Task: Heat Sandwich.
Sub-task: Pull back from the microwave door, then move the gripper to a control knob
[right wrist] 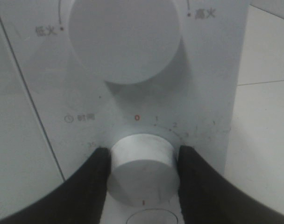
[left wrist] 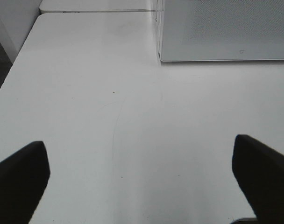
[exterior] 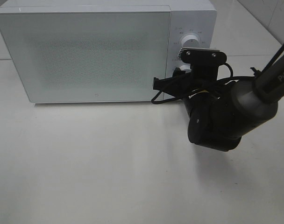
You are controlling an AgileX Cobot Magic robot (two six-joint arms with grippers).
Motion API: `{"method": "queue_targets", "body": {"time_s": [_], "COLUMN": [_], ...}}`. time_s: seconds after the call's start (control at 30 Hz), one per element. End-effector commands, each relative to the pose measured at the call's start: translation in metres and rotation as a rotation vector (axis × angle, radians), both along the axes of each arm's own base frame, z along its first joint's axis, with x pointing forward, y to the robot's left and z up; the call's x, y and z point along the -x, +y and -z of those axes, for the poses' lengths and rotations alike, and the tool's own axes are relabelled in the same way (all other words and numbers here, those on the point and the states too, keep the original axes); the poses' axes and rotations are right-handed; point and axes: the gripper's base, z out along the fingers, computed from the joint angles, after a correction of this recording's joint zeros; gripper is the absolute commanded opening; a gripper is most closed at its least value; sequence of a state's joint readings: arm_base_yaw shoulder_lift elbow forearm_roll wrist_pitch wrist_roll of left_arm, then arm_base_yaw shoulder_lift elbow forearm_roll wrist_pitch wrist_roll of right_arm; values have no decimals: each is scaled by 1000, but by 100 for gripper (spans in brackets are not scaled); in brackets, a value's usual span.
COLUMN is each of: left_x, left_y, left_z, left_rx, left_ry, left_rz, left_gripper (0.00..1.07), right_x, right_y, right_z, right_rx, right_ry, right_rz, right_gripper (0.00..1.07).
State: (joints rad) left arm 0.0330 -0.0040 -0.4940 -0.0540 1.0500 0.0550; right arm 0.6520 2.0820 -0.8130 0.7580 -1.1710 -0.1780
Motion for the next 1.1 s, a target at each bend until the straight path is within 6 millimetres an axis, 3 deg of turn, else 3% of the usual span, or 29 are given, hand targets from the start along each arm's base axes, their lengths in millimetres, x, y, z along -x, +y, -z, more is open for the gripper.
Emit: {"method": "queue_targets", "body": {"time_s": [0.03, 0.2, 0.53, 0.73, 1.1], "left_x": [3, 3, 3, 3, 3], "left_y": [-1, -1, -1, -1, -1], "left_z": [0, 0, 0, 0, 0], "left_rx": [7, 7, 7, 7, 7], "left_ry": [-32, -32, -32, -32, -32], "left_rz": [4, 4, 4, 4, 4], "left_gripper": [100, 100, 100, 100, 100], "right_x": [-2, -2, -2, -2, -2], "right_y": [4, 6, 9, 10, 10], "right_z": [-10, -11, -13, -14, -14], "right_rx": [-63, -143, -467, -774, -1140], "right_ry": [-71, -76, -85, -83, -65], "right_rz": [-21, -29, -14, 30, 85], "right_gripper": [15, 15, 15, 15, 15]}}
